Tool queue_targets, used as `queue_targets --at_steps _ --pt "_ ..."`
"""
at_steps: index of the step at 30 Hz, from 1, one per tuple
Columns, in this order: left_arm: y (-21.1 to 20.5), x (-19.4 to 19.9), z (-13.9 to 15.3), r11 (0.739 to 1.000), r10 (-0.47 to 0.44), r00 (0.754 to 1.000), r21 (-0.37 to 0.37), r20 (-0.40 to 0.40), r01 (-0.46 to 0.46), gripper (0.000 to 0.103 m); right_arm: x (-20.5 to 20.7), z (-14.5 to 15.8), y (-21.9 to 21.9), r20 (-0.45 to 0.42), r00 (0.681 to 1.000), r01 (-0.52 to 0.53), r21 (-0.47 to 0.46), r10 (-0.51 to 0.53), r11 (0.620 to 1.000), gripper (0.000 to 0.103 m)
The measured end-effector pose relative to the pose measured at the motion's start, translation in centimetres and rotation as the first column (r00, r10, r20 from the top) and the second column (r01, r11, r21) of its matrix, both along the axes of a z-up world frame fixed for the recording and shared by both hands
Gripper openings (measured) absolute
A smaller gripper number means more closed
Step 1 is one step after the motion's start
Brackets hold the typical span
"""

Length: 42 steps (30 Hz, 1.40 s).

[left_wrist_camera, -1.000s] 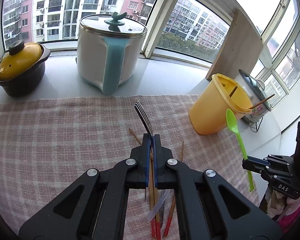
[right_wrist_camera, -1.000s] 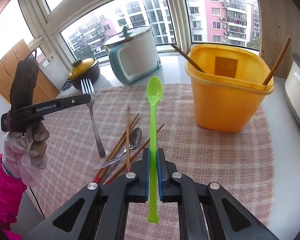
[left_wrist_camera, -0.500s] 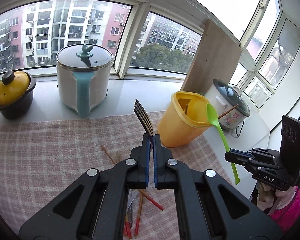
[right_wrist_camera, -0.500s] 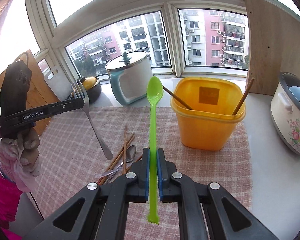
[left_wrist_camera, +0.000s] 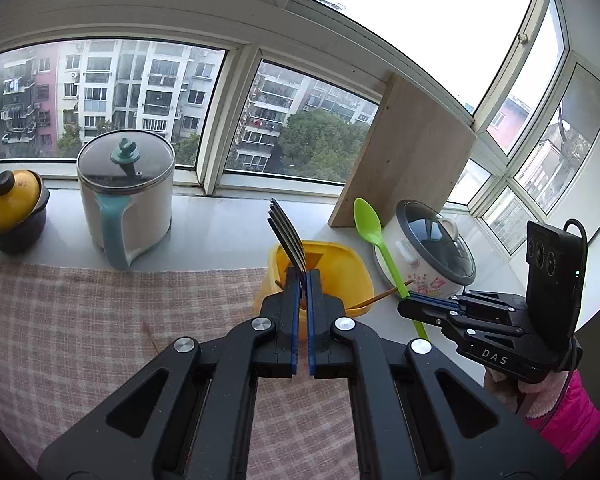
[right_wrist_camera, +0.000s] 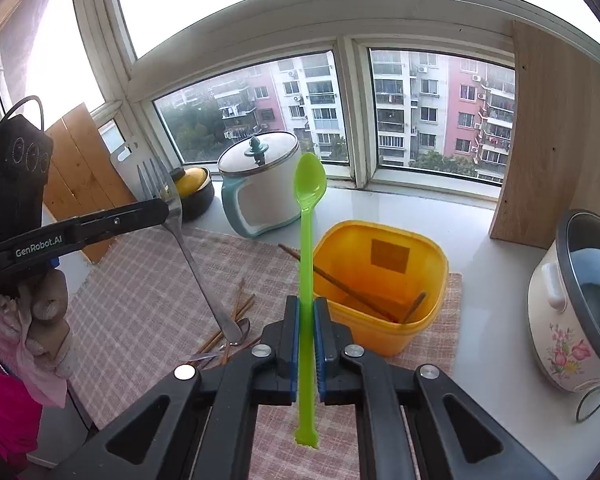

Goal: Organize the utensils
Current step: 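Carry the fork and green spoon upright over the yellow container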

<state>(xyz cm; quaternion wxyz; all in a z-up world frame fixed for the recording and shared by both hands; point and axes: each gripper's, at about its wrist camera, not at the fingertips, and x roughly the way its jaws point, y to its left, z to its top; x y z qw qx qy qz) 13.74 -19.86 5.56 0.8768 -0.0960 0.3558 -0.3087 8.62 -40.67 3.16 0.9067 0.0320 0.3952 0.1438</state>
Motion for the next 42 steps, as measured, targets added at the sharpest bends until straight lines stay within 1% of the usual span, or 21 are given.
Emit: queue_targets --at_steps 5,9,13,19,24,28,33,42 --pt "-2.4 1.1 1.4 1.0 -0.006 1.0 0.004 0.02 0.006 0.0 2.8 1.0 -1.9 -0.006 1.0 0.026 0.028 -0.026 0.999 0.004" --pt "-4.1 2.1 1.9 1.0 0.0 0.999 0.01 0.032 -0.001 0.0 5.0 1.1 -2.6 -0.007 0.999 0.037 0.007 -0.037 0.999 0.004" --pt "-5.5 3.7 1.6 1.0 0.02 1.0 0.008 0.021 -0.02 0.0 6.7 1.2 -3.4 0.0 0.999 0.035 0.0 -0.035 0.999 0.004" --pt "-6.5 5.9 0.4 0.997 0.075 0.997 0.004 -0.011 -0.075 0.0 8.8 1.1 -4.3 0.013 1.0 0.026 -0.022 -0.026 0.999 0.004" --pt "-7.3 6.9 -0.6 0.995 0.102 0.994 0.013 -0.027 -0.102 0.0 10.1 0.4 -5.4 0.013 1.0 0.029 -0.009 -0.029 1.0 0.004" --pt "-7.8 7.3 -1.4 0.994 0.11 0.993 0.021 -0.037 -0.109 0.0 11.2 -0.3 -5.8 0.007 1.0 0.021 -0.016 -0.021 1.0 0.004" --pt "-8.1 7.6 -2.4 0.993 0.116 0.992 0.035 -0.054 -0.114 0.0 12.4 -1.6 -5.9 -0.004 1.0 0.011 0.013 -0.011 1.0 0.004" --pt "-8.9 7.3 -3.9 0.992 0.114 0.99 0.068 -0.08 -0.109 0.0 14.0 -5.0 -6.2 -0.034 0.999 0.0 0.051 0.002 0.999 0.004"
